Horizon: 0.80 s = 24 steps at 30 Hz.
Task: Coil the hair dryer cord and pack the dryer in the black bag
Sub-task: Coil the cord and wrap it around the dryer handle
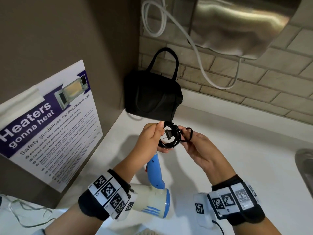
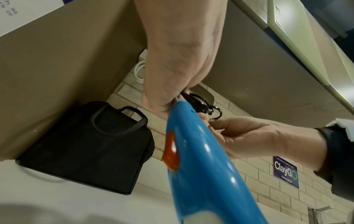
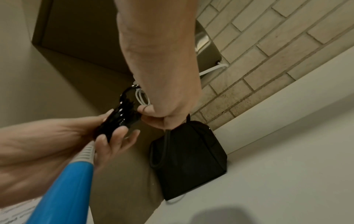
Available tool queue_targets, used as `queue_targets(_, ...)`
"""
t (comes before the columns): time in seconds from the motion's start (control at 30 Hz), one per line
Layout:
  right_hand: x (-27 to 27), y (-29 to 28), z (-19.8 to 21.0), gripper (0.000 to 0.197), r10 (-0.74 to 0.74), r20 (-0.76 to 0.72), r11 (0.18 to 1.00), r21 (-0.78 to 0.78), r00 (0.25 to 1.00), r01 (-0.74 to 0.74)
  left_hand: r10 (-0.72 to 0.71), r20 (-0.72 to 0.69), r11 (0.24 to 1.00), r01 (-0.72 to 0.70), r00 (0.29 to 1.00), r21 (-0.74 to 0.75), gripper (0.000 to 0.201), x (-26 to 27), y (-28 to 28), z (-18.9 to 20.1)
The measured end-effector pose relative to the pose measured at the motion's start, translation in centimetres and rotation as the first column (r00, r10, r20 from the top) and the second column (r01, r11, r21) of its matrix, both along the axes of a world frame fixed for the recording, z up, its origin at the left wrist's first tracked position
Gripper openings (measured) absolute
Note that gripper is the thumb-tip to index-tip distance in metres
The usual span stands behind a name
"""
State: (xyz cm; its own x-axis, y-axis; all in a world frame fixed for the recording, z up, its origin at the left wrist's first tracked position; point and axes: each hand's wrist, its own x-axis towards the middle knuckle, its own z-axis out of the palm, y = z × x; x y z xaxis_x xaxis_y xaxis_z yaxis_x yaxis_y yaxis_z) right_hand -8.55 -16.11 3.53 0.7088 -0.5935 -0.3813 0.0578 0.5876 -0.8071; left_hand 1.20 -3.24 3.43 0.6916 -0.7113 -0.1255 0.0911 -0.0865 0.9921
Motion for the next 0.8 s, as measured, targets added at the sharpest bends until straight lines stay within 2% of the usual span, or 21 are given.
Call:
queue_targets(0.23,-0.1,0.6,0.4,0.021,0.088,-0.045,0.989,0.122,0.995,-0.082,0.042,0.066,0.999,-0.040,0.997,-0.026,0.036,-0.1,-0.2,-0.5)
queue_targets(0.37,0.1,1.9,0.6,0.018,0.183,-0.099,0.975,0.142,0.978,-0.169,0.054,0.068,0.998,-0.053,0.996,-0.023,0.034,-0.3,-0.5,-0.7)
queue_targets(0.47,0.0,2.3,0.9,0.021,0.224,-0.132,0.970,0.123,0.966,-0.208,0.090,0.127,0.996,-0.091,0.988,0.000,0.032,0.0,-0.5,-0.8)
queue_targets(0.57,-0.5,2.4,1.3,0.028,0.250,-0.099,0.953,0.201,0.963,-0.226,0.135,0.235,0.987,-0.151,0.962,0.052,0.032,0.4,-0.6,-1.2)
queue_targets(0.67,-1.3,2.2,1.6,0.038,0.303,-0.021,0.922,0.260,0.953,-0.287,0.164,0.209,0.984,-0.175,0.964,0.037,0.027,0.5,-1.0,-1.6)
queue_targets(0.73,-1.5,2.5,1.9,0.031,0.364,0.041,0.892,0.272,0.931,-0.360,0.185,0.189,0.983,-0.184,0.964,-0.023,0.021,0.3,-1.2,-1.7)
queue_targets(0.8,-1.4,3.0,2.1,0.022,0.383,0.044,0.895,0.229,0.923,-0.382,0.181,0.184,0.983,-0.172,0.966,-0.066,0.018,0.0,-1.3,-1.8)
